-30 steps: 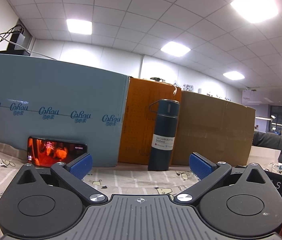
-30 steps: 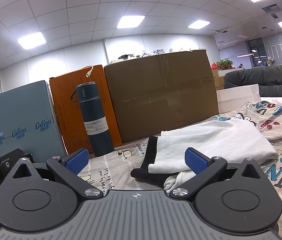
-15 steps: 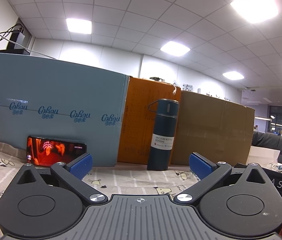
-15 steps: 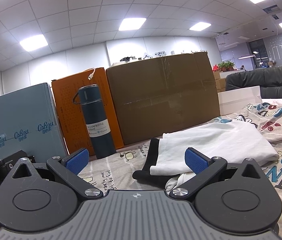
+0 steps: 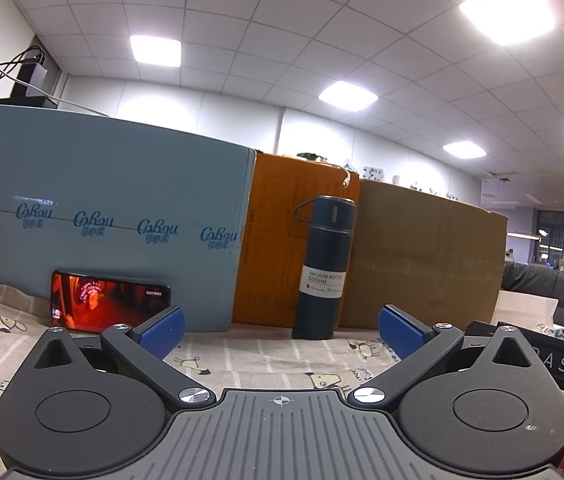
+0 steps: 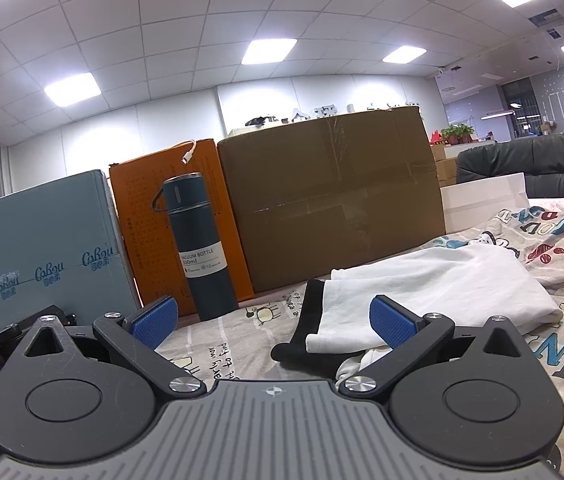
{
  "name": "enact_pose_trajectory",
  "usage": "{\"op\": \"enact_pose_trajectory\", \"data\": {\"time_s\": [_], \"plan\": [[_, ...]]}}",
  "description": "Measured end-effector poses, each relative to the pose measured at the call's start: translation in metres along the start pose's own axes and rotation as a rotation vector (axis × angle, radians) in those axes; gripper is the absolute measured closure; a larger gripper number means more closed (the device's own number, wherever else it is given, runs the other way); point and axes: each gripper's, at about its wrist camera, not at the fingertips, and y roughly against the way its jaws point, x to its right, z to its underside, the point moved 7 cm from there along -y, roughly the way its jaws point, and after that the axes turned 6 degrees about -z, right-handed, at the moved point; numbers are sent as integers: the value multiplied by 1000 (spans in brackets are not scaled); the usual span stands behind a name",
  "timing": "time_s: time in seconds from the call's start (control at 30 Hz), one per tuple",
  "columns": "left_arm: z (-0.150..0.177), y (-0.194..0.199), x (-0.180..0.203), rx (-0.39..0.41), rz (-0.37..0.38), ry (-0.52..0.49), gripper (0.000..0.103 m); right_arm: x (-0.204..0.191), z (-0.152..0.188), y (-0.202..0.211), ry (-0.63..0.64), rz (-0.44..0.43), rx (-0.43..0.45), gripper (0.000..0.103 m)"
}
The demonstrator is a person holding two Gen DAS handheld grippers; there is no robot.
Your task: Fold clothes
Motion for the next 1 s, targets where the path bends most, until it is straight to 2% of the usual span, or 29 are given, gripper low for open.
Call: {"op": "enact_pose_trajectory", "data": {"time_s": [1.0], "plan": [[0, 0, -2, -4, 3, 12, 0, -2, -5, 5, -10, -24, 20, 0]]}}
